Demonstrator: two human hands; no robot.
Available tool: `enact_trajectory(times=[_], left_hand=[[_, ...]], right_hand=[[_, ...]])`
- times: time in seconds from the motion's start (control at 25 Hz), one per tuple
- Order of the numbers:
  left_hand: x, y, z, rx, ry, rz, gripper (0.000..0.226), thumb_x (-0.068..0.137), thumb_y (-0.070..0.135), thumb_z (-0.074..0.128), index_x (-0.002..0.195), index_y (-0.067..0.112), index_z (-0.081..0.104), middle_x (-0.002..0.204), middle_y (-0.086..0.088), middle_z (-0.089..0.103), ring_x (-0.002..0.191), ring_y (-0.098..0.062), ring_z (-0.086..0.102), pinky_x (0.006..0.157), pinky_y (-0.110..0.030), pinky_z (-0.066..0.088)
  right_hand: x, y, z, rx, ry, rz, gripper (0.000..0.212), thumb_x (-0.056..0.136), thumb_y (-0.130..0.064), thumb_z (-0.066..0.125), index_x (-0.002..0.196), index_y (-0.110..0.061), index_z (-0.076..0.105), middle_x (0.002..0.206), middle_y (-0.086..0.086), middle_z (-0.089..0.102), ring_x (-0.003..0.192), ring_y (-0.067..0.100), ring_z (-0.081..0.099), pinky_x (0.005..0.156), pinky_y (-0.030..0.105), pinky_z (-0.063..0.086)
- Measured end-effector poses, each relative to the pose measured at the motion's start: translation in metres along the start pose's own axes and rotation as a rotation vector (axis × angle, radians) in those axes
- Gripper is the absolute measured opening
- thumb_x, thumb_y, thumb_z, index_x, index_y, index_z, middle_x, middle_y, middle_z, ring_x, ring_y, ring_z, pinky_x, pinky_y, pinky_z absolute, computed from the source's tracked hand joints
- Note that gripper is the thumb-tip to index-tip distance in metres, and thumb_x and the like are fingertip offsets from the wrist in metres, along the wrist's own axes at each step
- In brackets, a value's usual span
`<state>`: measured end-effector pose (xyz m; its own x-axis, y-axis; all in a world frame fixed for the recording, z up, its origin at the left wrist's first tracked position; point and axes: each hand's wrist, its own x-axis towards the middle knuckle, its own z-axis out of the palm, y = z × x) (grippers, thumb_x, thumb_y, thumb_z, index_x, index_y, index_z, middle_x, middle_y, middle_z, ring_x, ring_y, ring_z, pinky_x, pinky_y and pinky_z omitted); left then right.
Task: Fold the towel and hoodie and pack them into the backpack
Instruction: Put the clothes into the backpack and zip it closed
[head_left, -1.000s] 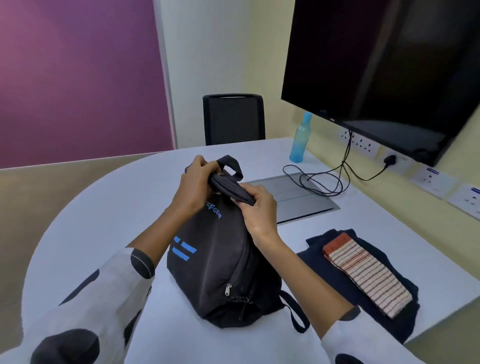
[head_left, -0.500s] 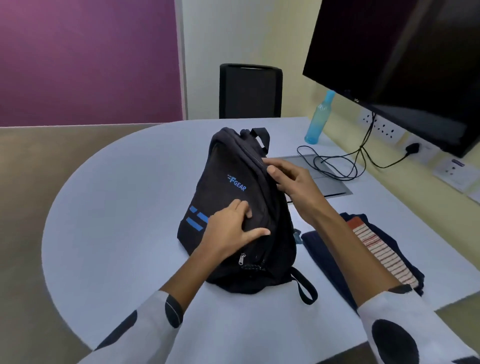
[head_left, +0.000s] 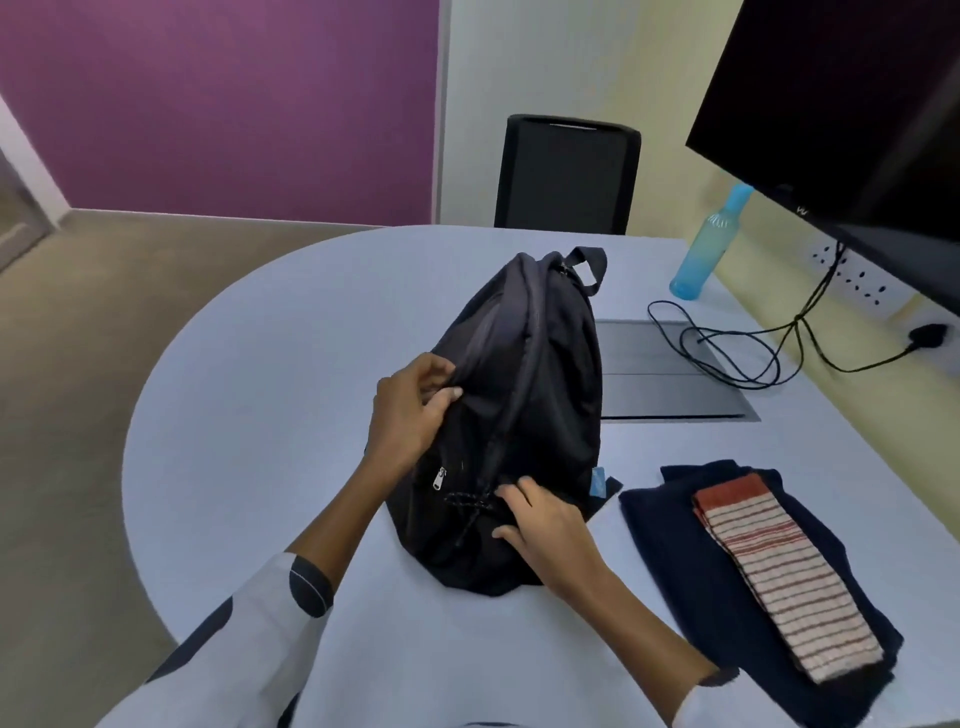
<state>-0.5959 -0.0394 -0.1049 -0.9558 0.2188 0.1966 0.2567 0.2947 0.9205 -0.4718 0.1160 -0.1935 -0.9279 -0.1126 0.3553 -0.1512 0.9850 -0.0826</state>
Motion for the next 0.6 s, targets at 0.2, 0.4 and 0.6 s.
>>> enact_trajectory(times=[0.2, 0.4, 0.6], left_hand=[[0.0, -0.003, -0.003, 0.055, 0.004, -0.008, 0.013, 0.083, 0.013, 0.07, 0.093, 0.02, 0.067, 0.088, 0.008, 0.067, 0.088, -0.005, 0.064, 0.084, -0.018, 0.049], [-0.002, -0.006, -0.008, 0.066, -0.001, -0.013, 0.017, 0.085, 0.013, 0.068, 0.101, 0.015, 0.07, 0.095, 0.003, 0.071, 0.091, -0.009, 0.067, 0.087, -0.025, 0.052], [-0.002, -0.007, -0.011, 0.038, -0.013, -0.013, 0.019, 0.086, 0.012, 0.066, 0.104, 0.017, 0.071, 0.097, 0.004, 0.072, 0.091, -0.007, 0.067, 0.088, -0.028, 0.053]], right_hand=[[0.02, 0.001, 0.001, -0.032, 0.006, -0.203, 0.046, 0.069, -0.019, 0.079, 0.109, -0.02, 0.056, 0.086, -0.004, 0.055, 0.065, 0.012, 0.056, 0.039, 0.023, 0.043], [0.034, 0.006, -0.006, 0.421, 0.042, -0.079, 0.01, 0.081, -0.008, 0.07, 0.087, -0.015, 0.067, 0.084, -0.005, 0.062, 0.071, 0.006, 0.061, 0.059, 0.02, 0.051], [0.052, 0.004, -0.047, 1.138, -0.032, 0.425, 0.012, 0.076, 0.005, 0.073, 0.078, -0.007, 0.075, 0.068, 0.008, 0.072, 0.062, 0.022, 0.071, 0.064, 0.03, 0.058]])
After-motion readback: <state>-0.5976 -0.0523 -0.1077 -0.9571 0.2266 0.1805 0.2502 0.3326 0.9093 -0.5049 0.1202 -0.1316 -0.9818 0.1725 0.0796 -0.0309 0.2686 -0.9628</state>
